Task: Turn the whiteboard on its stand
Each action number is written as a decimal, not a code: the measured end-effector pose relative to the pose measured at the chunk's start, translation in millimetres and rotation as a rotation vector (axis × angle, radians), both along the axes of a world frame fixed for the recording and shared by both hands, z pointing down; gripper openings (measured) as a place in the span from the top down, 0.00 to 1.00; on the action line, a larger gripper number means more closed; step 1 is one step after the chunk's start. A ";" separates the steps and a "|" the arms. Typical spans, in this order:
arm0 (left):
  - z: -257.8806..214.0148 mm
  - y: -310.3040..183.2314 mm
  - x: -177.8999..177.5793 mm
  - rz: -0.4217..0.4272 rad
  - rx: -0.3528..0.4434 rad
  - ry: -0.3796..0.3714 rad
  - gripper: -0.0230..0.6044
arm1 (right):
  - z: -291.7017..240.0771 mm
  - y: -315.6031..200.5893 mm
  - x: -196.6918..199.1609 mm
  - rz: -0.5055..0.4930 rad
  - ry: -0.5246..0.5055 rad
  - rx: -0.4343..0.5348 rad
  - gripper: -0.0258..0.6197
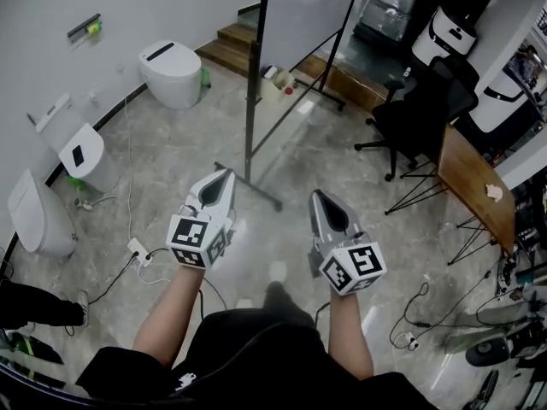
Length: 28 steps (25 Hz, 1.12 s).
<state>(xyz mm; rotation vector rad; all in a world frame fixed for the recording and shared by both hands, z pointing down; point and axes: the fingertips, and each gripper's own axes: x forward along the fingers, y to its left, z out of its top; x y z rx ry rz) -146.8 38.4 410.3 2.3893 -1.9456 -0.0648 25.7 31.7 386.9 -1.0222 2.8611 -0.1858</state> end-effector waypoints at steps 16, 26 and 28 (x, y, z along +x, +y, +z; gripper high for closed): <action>-10.7 -140.6 20.3 -0.038 0.009 -0.026 0.96 | -8.3 -145.0 1.1 -0.102 -0.013 0.013 0.95; -15.7 -206.5 34.3 -0.079 0.026 -0.026 0.96 | -6.3 -217.3 7.8 -0.179 -0.018 0.014 0.95; -14.3 -217.2 34.4 -0.087 0.023 -0.029 0.96 | -6.6 -229.5 7.1 -0.192 -0.021 0.013 0.95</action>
